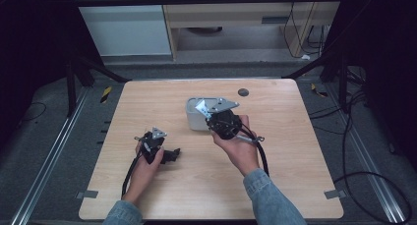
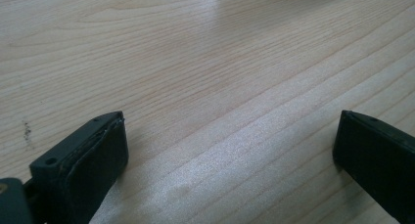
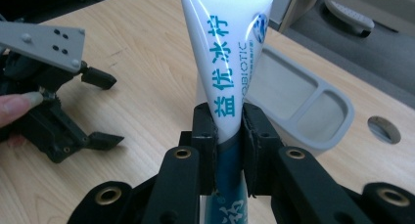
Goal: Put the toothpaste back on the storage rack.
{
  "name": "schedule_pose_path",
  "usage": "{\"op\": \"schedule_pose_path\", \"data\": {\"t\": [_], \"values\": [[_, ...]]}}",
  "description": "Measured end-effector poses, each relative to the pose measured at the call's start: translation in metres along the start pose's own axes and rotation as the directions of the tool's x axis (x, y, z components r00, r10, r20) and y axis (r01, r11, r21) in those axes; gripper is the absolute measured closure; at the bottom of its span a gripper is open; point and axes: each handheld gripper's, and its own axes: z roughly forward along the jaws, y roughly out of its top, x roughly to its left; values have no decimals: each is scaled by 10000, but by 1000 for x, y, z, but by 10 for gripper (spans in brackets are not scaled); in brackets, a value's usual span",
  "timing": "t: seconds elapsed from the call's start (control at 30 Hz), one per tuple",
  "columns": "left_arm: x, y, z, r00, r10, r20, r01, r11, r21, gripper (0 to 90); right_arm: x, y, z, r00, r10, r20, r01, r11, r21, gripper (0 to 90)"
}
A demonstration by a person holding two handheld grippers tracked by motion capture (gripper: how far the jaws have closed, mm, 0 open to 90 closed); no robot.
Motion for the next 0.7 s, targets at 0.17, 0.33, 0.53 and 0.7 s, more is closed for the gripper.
{"op": "schedule_pose_path", "data": {"t": [0.17,0.33,0.53,0.7], "values": [[0,0,0,10000,28,-2,-28,10000,25,0,2,11,3,9999,-150,-35,150,9999,4,779],[0,0,0,10000,2,-8,-2,10000,3,0,4,23,3,9997,-251,36,251,9996,-145,780],[0,0,0,10000,2,-8,-2,10000,2,0,-1,36,-1,9998,-39,191,48,9988,-493,780],[0,0,0,10000,-3,-16,3,10000,-1,0,-8,44,-6,9989,421,215,-401,9953,-876,780]]}}
